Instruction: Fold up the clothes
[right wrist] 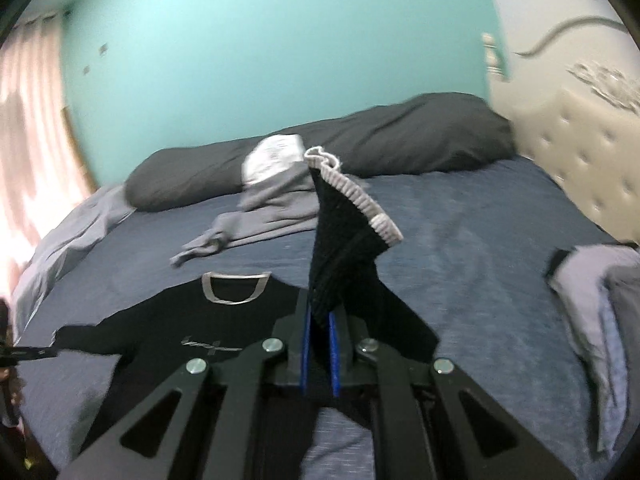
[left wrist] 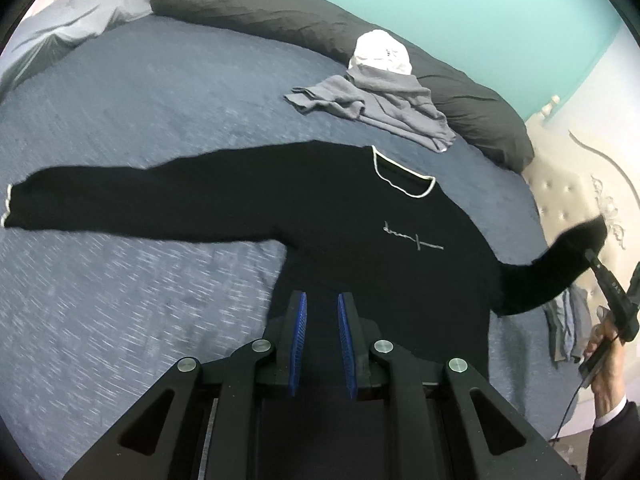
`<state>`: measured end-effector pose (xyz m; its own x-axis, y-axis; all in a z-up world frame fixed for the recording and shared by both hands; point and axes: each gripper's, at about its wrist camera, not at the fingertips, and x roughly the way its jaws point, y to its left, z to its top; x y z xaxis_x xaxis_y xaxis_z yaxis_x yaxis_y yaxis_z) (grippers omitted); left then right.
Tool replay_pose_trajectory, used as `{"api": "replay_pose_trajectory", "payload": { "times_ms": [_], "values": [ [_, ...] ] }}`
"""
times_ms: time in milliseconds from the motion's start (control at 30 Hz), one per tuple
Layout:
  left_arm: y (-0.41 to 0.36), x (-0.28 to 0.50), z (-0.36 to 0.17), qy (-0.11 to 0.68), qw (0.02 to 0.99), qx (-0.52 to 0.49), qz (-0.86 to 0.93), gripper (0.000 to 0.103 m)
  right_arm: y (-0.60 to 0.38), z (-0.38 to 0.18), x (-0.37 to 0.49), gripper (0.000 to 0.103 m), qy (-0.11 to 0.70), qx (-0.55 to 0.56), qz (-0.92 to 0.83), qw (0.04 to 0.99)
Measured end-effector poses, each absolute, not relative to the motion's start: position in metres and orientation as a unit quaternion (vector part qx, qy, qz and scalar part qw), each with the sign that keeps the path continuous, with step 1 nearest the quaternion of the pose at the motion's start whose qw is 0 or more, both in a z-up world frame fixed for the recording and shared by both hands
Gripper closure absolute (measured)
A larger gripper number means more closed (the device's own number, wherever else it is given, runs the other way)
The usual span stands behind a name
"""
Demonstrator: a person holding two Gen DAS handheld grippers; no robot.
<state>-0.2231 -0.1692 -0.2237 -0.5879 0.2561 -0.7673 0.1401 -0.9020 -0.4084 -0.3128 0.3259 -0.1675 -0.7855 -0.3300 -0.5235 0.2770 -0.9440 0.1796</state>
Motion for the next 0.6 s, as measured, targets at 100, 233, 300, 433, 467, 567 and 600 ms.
{"api": "replay_pose_trajectory", "payload": {
  "times_ms": [100,233,300,433,467,567,600],
  "values": [
    [-0.163,-0.221,-0.23,-0.232,0.04,-0.452,0.86,0.085,0.285,-0.163,-0.307,0.096,-0.032,0.288,-0.936,0.197],
    [-0.156,-0.215,-0.236,-0.247,0.05,-0.454,0.855,0.084,0.229,-0.165,-0.295,0.096,-0.004,0.293,-0.924,0.245],
    [-0.153,-0.211,-0.238,-0.247,0.053,-0.453,0.855,0.084,0.201,-0.169,-0.288,0.096,0.009,0.298,-0.916,0.268],
    [-0.152,-0.205,-0.244,-0.247,0.056,-0.457,0.853,0.082,0.154,-0.188,-0.275,0.097,0.028,0.32,-0.898,0.302],
    [-0.153,-0.203,-0.245,-0.247,0.056,-0.458,0.852,0.082,0.144,-0.195,-0.272,0.097,0.031,0.327,-0.892,0.31],
    [-0.158,-0.199,-0.25,-0.248,0.054,-0.46,0.851,0.08,0.12,-0.219,-0.262,0.097,0.035,0.351,-0.876,0.328],
    [-0.16,-0.197,-0.252,-0.249,0.052,-0.461,0.85,0.08,0.116,-0.227,-0.259,0.097,0.035,0.36,-0.871,0.332]
  ]
}}
